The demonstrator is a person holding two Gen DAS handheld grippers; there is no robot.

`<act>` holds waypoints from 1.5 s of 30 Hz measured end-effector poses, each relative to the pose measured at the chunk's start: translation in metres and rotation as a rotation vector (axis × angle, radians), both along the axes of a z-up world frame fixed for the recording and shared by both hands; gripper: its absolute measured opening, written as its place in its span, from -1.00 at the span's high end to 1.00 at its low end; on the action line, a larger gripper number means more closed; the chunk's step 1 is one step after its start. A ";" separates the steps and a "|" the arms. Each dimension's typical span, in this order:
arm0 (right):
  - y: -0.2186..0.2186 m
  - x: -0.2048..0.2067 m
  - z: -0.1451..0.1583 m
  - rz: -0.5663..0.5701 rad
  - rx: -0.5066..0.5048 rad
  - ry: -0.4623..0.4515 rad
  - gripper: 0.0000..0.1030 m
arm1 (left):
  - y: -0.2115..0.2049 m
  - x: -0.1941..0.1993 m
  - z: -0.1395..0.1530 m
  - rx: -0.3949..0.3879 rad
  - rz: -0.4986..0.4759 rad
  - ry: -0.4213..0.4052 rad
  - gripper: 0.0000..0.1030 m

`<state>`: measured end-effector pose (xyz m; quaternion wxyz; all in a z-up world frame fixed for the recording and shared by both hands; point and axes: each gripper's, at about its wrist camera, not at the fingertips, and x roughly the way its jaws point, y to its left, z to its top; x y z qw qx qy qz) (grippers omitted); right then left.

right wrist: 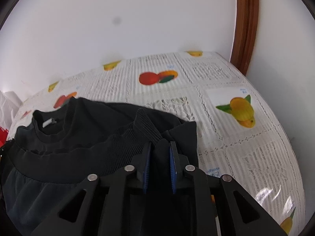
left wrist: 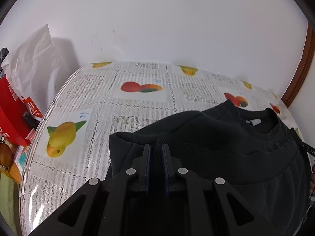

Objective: Fold small clothes

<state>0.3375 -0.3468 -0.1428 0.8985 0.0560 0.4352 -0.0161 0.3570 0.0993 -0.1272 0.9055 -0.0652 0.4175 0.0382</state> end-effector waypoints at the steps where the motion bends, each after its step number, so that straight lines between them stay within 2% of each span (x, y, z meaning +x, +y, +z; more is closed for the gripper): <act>1: 0.002 -0.001 0.001 0.003 -0.006 0.002 0.57 | 0.000 0.000 0.000 0.004 0.001 0.004 0.73; 4: 0.006 -0.010 0.011 0.030 -0.042 0.027 0.45 | -0.001 -0.003 0.001 0.010 -0.004 0.012 0.71; 7: 0.009 -0.037 0.022 0.084 -0.078 -0.015 0.24 | -0.005 -0.005 0.001 0.029 -0.015 0.017 0.64; 9: 0.009 -0.052 0.018 0.086 -0.139 -0.007 0.24 | -0.008 -0.007 0.002 0.037 -0.023 0.021 0.59; 12: -0.001 -0.061 0.003 0.061 -0.171 0.041 0.24 | -0.009 -0.012 0.003 0.023 -0.032 0.029 0.39; 14: -0.009 -0.065 -0.002 0.040 -0.147 0.049 0.23 | -0.010 -0.018 0.003 0.019 -0.041 0.033 0.20; 16: -0.015 -0.071 -0.001 0.022 -0.116 0.042 0.20 | -0.012 -0.025 0.004 0.047 -0.050 0.032 0.09; 17: -0.016 -0.073 -0.001 0.016 -0.117 0.043 0.16 | -0.012 -0.030 0.005 0.067 -0.054 0.032 0.08; 18: -0.017 -0.075 -0.001 0.009 -0.129 0.041 0.04 | -0.012 -0.034 0.005 0.089 -0.057 0.035 0.07; 19: -0.016 -0.077 -0.003 -0.005 -0.168 0.036 -0.12 | -0.012 -0.038 0.004 0.107 -0.058 0.040 0.06; 20: -0.016 -0.080 -0.004 -0.014 -0.201 0.029 -0.16 | -0.012 -0.043 0.004 0.125 -0.059 0.045 0.05; 24: -0.019 -0.094 -0.001 -0.025 -0.187 0.027 -0.17 | -0.003 -0.063 0.003 0.147 -0.062 0.059 0.02; 31: -0.018 -0.141 0.004 -0.022 -0.187 0.024 -0.17 | 0.011 -0.100 0.008 0.130 -0.067 0.040 -0.15; 36: -0.015 -0.166 0.010 -0.040 -0.192 0.027 -0.12 | 0.017 -0.123 0.004 0.097 -0.081 0.065 -0.18; 39: -0.005 -0.174 0.021 -0.025 -0.232 0.019 -0.01 | 0.017 -0.140 0.001 0.111 -0.085 0.068 -0.18; 42: 0.011 -0.182 0.038 -0.011 -0.264 -0.025 0.00 | 0.021 -0.157 0.000 0.107 -0.077 0.066 -0.19; 45: 0.031 -0.184 0.056 0.023 -0.205 -0.065 -0.01 | 0.031 -0.173 -0.003 0.043 -0.057 0.074 -0.19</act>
